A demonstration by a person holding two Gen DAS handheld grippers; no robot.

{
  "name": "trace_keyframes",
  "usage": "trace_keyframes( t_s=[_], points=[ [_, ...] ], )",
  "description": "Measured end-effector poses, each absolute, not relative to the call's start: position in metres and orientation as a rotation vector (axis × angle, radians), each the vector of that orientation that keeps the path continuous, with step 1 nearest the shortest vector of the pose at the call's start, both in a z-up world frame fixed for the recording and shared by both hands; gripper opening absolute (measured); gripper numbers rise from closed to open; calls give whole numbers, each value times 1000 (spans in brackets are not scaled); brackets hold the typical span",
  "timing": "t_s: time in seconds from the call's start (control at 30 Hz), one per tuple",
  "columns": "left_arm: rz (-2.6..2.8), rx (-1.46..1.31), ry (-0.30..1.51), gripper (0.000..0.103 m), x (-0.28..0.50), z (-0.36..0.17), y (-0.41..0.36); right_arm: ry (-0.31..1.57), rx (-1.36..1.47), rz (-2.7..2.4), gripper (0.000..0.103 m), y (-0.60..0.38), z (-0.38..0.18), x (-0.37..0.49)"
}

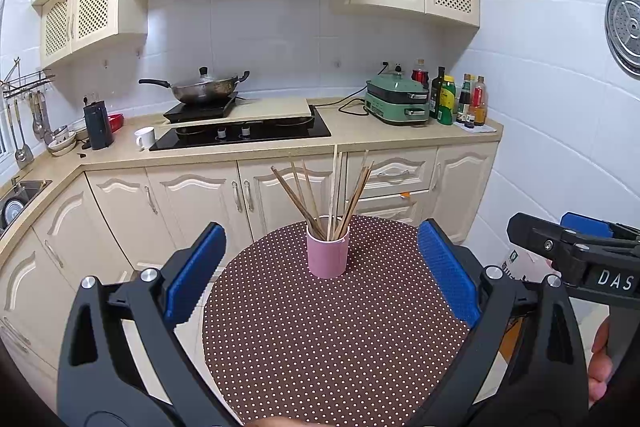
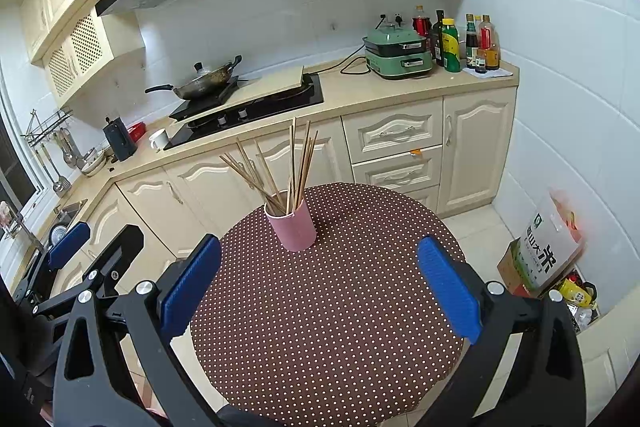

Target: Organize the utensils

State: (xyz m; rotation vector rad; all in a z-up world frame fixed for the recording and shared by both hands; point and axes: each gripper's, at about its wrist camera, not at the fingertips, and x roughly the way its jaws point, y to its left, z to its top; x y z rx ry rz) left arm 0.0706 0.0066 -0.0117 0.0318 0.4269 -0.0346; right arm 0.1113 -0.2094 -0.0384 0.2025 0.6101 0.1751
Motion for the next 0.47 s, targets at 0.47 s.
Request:
trace_keyframes(
  t_s=[0.47],
  points=[
    [-33,36,433,95,78,-12,6,614,205,168,95,-208,-40,115]
  ],
)
